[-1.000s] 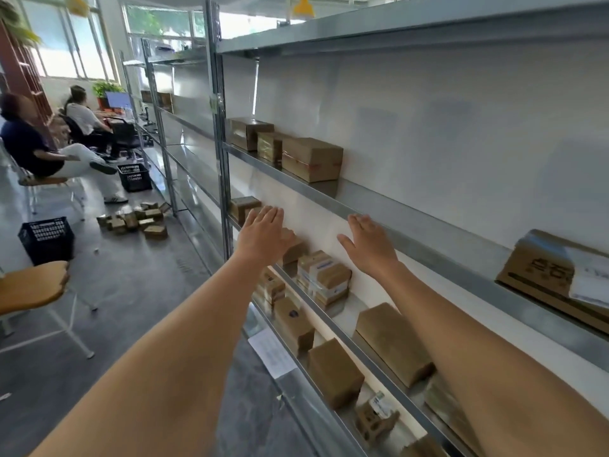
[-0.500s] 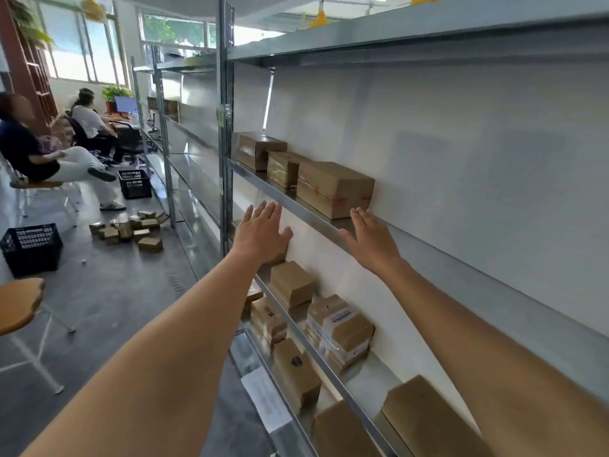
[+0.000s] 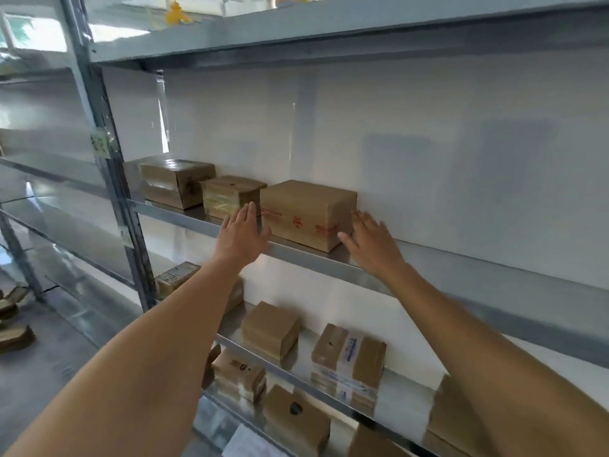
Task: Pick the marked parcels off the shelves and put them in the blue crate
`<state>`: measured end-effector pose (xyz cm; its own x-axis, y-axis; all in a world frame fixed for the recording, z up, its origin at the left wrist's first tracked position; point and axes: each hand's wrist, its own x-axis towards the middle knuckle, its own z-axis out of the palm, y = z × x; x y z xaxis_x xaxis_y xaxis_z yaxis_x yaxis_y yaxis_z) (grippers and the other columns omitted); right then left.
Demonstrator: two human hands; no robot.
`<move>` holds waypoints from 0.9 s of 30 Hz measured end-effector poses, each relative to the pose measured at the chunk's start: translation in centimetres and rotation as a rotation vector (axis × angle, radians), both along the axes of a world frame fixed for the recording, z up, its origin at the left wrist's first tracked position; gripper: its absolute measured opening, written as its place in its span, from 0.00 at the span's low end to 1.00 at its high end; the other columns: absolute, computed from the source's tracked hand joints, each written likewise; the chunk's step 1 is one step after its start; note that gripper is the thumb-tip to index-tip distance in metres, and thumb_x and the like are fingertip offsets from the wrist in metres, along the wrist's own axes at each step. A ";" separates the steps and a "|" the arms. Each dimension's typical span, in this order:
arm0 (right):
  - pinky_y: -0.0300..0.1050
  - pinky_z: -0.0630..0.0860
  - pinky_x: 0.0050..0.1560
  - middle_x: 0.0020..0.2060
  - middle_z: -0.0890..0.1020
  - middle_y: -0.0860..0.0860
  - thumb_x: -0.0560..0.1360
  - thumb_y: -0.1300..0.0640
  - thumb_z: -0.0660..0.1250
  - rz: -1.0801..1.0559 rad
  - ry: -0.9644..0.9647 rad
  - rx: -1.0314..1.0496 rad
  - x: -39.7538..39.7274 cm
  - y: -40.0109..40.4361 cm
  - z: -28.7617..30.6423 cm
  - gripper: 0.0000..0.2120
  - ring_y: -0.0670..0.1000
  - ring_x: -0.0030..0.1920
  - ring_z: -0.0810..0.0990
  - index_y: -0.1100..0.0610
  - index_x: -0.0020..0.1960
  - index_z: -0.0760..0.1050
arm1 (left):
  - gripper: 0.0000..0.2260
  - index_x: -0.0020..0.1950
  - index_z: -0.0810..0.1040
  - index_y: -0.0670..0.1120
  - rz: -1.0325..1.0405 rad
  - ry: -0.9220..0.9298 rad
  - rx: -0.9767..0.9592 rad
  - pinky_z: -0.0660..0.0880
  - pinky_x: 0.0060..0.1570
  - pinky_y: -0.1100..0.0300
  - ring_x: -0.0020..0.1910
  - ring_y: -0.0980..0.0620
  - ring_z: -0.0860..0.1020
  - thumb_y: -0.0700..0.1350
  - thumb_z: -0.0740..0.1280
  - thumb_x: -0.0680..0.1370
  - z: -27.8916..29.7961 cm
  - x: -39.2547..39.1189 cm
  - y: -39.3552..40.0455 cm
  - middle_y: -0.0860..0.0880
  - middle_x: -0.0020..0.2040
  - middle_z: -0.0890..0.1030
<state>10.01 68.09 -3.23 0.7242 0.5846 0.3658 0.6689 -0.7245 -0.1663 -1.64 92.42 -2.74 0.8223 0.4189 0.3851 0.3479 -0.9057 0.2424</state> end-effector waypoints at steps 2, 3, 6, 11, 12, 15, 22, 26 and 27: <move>0.56 0.48 0.77 0.79 0.55 0.55 0.83 0.43 0.50 -0.038 0.018 0.024 -0.2 0.2 -0.4 0.30 0.53 0.79 0.51 0.59 0.79 0.53 | 0.30 0.79 0.48 0.41 -0.027 -0.014 -0.043 0.48 0.77 0.50 0.79 0.46 0.50 0.55 0.50 0.83 -0.2 0.9 1.3 0.44 0.80 0.53; 0.56 0.48 0.77 0.79 0.55 0.54 0.83 0.43 0.50 -0.051 0.024 0.030 -0.3 0.2 -0.5 0.30 0.53 0.79 0.51 0.59 0.79 0.53 | 0.29 0.79 0.48 0.41 -0.041 -0.014 -0.058 0.48 0.77 0.50 0.79 0.46 0.51 0.55 0.50 0.83 -0.4 1.3 1.7 0.43 0.79 0.53; 0.56 0.48 0.77 0.79 0.55 0.54 0.83 0.44 0.50 -0.080 0.060 0.031 -0.5 0.5 -0.9 0.30 0.53 0.79 0.50 0.59 0.80 0.53 | 0.29 0.79 0.49 0.41 -0.088 -0.013 -0.091 0.50 0.77 0.50 0.78 0.45 0.53 0.54 0.50 0.83 -1.1 2.5 2.6 0.43 0.79 0.55; 0.55 0.48 0.78 0.79 0.55 0.54 0.84 0.44 0.50 -0.105 0.055 -0.019 -0.4 1.3 -0.9 0.29 0.53 0.79 0.51 0.58 0.80 0.52 | 0.28 0.79 0.51 0.41 -0.137 -0.102 -0.258 0.59 0.72 0.46 0.76 0.42 0.59 0.53 0.53 0.83 -1.4 3.5 3.4 0.43 0.78 0.59; 0.55 0.48 0.78 0.79 0.55 0.54 0.84 0.44 0.50 -0.111 0.077 -0.010 -0.6 1.4 -0.9 0.29 0.53 0.79 0.51 0.58 0.80 0.52 | 0.28 0.79 0.51 0.41 -0.144 -0.111 -0.275 0.60 0.71 0.46 0.75 0.42 0.60 0.53 0.53 0.83 -1.5 3.7 3.6 0.43 0.77 0.60; 0.54 0.53 0.77 0.79 0.57 0.54 0.84 0.46 0.52 -0.104 0.156 0.116 -1.3 1.9 -0.8 0.28 0.55 0.78 0.57 0.57 0.79 0.53 | 0.28 0.79 0.51 0.41 -0.180 -0.119 -0.327 0.62 0.70 0.46 0.74 0.41 0.62 0.52 0.53 0.83 -1.6 4.4 4.1 0.41 0.76 0.62; 0.53 0.72 0.67 0.74 0.68 0.55 0.82 0.52 0.60 -0.120 0.286 0.408 -2.9 3.7 -0.5 0.30 0.58 0.67 0.74 0.51 0.80 0.51 | 0.17 0.68 0.66 0.44 -0.353 -0.184 -0.566 0.69 0.45 0.57 0.43 0.50 0.76 0.46 0.58 0.81 -1.7 7.0 5.5 0.44 0.53 0.79; 0.45 0.64 0.68 0.77 0.63 0.51 0.83 0.50 0.57 -0.156 0.314 0.410 -3.3 4.1 -0.9 0.29 0.54 0.73 0.67 0.49 0.80 0.48 | 0.15 0.68 0.69 0.47 -0.438 -0.304 -0.736 0.71 0.50 0.59 0.50 0.50 0.76 0.44 0.60 0.81 -1.7 7.4 6.0 0.51 0.53 0.77; 0.44 0.61 0.70 0.78 0.61 0.50 0.83 0.49 0.56 -0.157 0.325 0.464 -3.5 4.1 -1.0 0.29 0.52 0.75 0.63 0.48 0.80 0.49 | 0.15 0.68 0.71 0.49 -0.461 -0.364 -0.823 0.69 0.54 0.59 0.52 0.52 0.74 0.46 0.60 0.81 -1.1 7.3 6.1 0.54 0.54 0.76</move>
<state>6.54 72.17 -4.20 0.9069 0.2933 0.3024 0.4212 -0.6132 -0.6683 5.64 98.49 -3.88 0.8614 0.3381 0.3791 -0.2135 -0.4362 0.8741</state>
